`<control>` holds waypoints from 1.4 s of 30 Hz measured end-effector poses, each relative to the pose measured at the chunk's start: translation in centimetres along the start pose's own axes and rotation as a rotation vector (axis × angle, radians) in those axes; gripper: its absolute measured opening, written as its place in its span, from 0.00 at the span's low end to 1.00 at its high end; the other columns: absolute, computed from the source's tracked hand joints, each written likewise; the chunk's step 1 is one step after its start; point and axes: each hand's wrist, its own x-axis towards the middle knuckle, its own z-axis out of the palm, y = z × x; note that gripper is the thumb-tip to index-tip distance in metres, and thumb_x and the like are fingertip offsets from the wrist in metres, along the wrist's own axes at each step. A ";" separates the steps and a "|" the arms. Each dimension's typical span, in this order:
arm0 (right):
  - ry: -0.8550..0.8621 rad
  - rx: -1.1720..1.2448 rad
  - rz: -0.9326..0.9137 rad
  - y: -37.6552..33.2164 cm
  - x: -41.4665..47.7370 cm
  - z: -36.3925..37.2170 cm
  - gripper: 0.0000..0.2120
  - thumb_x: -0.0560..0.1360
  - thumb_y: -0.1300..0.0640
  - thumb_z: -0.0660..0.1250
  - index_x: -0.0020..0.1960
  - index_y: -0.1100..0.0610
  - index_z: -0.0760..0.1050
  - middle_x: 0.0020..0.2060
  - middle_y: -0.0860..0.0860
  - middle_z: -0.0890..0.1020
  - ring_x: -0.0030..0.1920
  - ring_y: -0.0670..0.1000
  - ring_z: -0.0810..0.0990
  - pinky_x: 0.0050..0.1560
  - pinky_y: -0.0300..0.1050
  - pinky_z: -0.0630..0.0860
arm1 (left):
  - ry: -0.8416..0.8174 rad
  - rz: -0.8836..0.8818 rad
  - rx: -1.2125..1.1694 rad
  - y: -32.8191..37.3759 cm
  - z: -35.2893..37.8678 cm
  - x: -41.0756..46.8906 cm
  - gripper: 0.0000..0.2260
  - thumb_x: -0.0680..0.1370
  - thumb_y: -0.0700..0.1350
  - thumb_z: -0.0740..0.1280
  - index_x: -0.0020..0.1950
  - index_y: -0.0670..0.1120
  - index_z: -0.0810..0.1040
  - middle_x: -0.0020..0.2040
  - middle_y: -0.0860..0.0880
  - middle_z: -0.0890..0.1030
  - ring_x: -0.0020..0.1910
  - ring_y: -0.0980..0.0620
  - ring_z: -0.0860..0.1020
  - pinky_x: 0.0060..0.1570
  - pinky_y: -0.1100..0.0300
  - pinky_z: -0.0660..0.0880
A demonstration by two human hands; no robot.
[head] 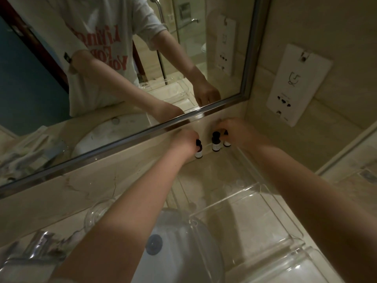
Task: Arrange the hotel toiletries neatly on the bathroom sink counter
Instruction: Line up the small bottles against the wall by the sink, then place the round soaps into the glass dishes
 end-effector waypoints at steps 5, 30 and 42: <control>-0.090 -0.057 0.017 -0.9 0.8 -0.5 0.13 0.74 0.56 0.64 0.57 0.54 0.78 0.51 0.54 0.81 0.48 0.55 0.80 0.50 0.50 0.78 | 0.024 0.012 0.024 1.0 0.5 1.6 0.08 0.77 0.41 0.62 0.50 0.42 0.80 0.49 0.44 0.81 0.48 0.45 0.79 0.39 0.59 0.69; 0.100 -0.160 0.029 -7.5 -6.5 -2.3 0.16 0.73 0.55 0.65 0.60 0.55 0.74 0.54 0.54 0.75 0.55 0.57 0.74 0.46 0.46 0.74 | 0.164 0.014 0.118 -1.0 -1.9 -9.5 0.18 0.78 0.49 0.63 0.66 0.44 0.70 0.57 0.42 0.78 0.54 0.41 0.77 0.45 0.53 0.74; 0.097 -0.188 -0.080 -20.6 -18.4 1.4 0.22 0.74 0.48 0.65 0.66 0.52 0.70 0.61 0.52 0.76 0.60 0.56 0.73 0.54 0.50 0.74 | 0.220 -0.175 0.005 -8.0 1.1 -27.3 0.20 0.75 0.53 0.64 0.65 0.48 0.71 0.59 0.44 0.76 0.59 0.41 0.76 0.54 0.51 0.73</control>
